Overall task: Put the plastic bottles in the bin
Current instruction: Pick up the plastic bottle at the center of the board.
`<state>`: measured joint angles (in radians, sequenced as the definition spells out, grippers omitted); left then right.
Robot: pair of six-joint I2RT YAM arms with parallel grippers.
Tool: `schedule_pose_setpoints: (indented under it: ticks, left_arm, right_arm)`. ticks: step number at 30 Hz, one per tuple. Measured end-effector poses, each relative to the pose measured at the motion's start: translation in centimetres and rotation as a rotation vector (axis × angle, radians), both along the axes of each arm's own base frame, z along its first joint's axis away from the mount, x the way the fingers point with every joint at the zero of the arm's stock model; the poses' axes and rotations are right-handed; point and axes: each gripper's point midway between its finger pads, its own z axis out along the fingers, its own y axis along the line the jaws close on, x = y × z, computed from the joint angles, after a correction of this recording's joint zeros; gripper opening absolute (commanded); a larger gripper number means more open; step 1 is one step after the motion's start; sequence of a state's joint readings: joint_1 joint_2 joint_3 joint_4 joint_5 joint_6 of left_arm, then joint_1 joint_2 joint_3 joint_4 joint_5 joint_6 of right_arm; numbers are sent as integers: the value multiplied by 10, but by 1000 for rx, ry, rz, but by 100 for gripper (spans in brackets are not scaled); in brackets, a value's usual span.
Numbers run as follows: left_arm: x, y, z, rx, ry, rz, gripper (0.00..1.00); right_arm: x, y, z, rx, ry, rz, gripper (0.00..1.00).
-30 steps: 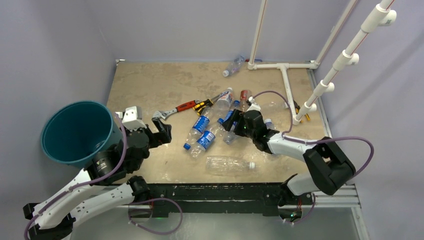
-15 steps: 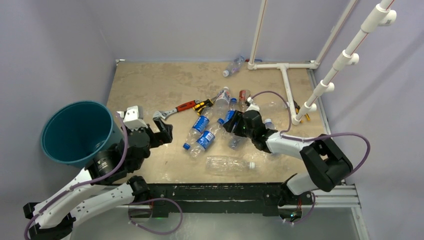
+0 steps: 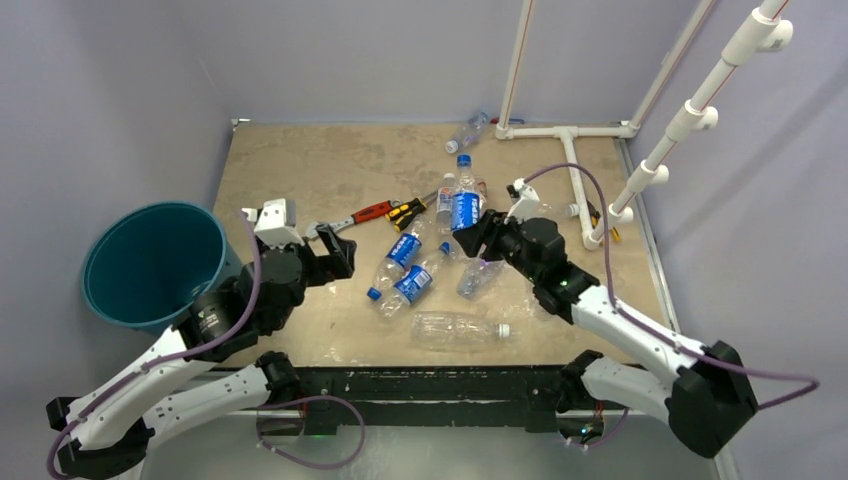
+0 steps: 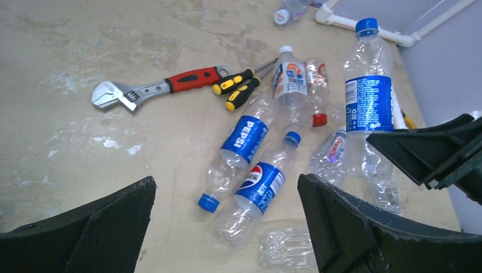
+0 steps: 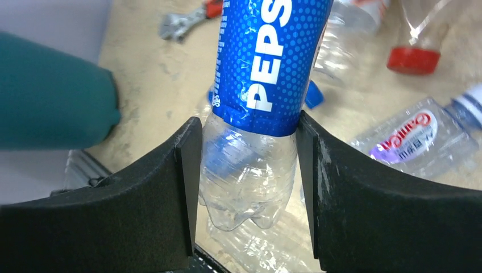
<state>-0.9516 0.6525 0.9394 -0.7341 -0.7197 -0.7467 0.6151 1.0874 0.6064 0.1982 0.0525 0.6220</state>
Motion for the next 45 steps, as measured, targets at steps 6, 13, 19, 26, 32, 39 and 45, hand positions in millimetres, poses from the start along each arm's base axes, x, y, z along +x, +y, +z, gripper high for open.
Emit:
schedule_pose_setpoints:
  ticks: [6,13,19,26,32,39,45]
  left_arm:
    - [3,-20,27,-41,-53,-86,99]
    - [-2,-64,66,-174,-190,-299,99]
    - [-18,-84,99,-264,-327,-459,99]
    - [-34,-95,147,-363,-510,-573,99]
    - [-32,-128,145,-358,-513,-675,98]
    - [-35,-147,144,-364,-515,-751,97]
    - [-42,-134,163,-393,-566,-739,97]
  right_arm:
    - [-44,14,63,85,-259,220,50]
    - [-107,34,97,188,-507,508,49]
    - [-127,41,111,230,-607,614,46]
    - [-145,43,113,271,-659,692,42]
    - [-155,42,119,303,-706,728,41]
    - [-161,47,119,331,-707,779,38]
    - [-169,47,122,349,-711,809,36]
